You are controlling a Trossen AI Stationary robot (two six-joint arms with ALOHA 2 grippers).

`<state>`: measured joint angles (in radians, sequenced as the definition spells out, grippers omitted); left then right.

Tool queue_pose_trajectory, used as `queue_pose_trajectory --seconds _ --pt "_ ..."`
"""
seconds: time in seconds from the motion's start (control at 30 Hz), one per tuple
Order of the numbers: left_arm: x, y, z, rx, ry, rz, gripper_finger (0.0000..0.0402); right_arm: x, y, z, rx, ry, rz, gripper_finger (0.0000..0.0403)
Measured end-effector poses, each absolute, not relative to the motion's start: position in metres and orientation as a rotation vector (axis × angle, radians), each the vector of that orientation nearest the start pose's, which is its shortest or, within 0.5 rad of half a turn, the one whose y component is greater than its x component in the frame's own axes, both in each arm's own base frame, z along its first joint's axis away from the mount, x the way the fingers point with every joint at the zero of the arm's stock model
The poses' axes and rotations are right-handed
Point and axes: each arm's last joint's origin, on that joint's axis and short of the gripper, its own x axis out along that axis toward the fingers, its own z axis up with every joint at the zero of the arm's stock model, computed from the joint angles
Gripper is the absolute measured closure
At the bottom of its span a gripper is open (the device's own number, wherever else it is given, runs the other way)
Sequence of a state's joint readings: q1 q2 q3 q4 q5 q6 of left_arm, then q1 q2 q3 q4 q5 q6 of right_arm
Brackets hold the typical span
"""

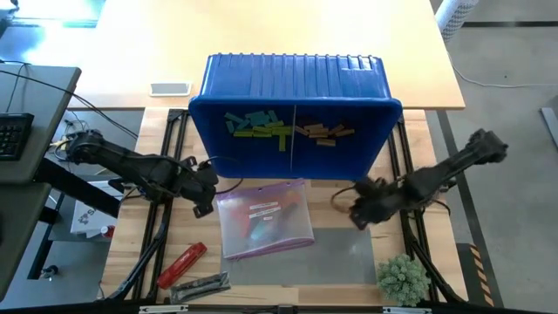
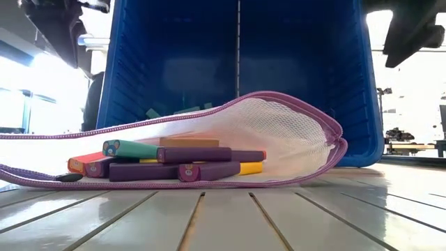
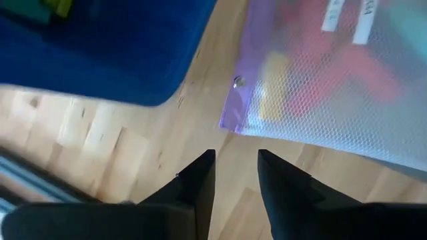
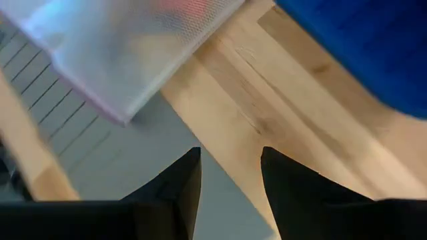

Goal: Sort blocks

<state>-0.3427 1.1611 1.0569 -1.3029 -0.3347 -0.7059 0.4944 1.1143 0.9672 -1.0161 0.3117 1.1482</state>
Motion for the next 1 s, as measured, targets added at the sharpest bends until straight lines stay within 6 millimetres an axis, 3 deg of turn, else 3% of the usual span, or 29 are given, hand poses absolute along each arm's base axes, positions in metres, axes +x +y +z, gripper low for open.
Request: queue_pose_trajectory --seconds 0.23,0.37,0.63,0.77,1.0 --pt "0.188 -0.058 0.291 -0.049 1.119 0.238 0.0323 0.228 0.109 0.224 0.693 0.968 -0.651 0.0263" --pt "0.198 -0.06 0.296 -0.013 1.021 0.176 0.0326 0.252 0.112 0.207 0.73 0.855 -0.685 0.0263" --pt "0.221 -0.058 0.303 -0.057 0.814 0.24 0.0326 0.279 0.083 0.196 0.604 0.742 -0.764 0.0273" --pt "0.235 -0.059 0.295 0.0 0.791 0.322 0.0326 0.282 0.063 0.199 0.47 0.73 -0.81 0.0311" --pt "0.265 -0.044 0.264 -0.06 0.789 0.624 0.0329 0.275 0.035 0.206 0.178 0.75 -0.928 0.0397"
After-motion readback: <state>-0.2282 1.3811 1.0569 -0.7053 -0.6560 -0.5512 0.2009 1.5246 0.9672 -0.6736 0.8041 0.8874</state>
